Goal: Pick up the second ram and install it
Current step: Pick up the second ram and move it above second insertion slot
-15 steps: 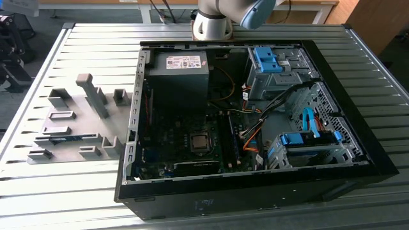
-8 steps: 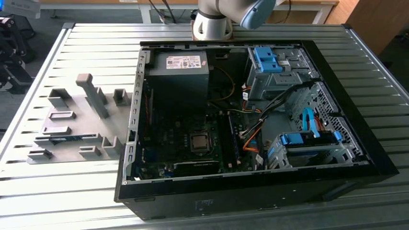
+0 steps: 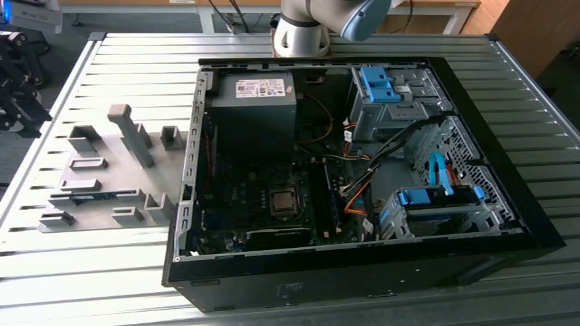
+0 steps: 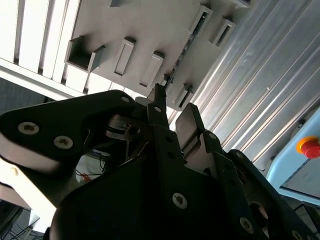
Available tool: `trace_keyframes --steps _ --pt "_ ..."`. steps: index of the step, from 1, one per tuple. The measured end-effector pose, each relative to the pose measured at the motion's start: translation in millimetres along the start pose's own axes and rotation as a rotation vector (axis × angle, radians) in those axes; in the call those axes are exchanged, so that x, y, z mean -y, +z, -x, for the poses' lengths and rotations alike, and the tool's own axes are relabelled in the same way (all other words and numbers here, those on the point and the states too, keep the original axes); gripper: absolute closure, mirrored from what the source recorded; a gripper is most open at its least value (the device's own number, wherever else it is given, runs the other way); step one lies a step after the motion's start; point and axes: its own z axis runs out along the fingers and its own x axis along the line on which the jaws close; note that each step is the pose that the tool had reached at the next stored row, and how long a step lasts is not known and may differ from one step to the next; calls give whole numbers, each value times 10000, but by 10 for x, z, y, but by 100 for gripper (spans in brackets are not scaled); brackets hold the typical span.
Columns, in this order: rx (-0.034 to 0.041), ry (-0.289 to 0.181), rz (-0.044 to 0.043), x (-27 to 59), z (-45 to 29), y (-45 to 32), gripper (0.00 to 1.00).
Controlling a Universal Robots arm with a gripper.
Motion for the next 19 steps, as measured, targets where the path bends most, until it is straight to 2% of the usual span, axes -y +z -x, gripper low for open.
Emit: trace_keyframes --steps 8,19 --pt "10 -2 -36 4 -13 102 64" --pt "21 -2 -35 4 -15 113 64"
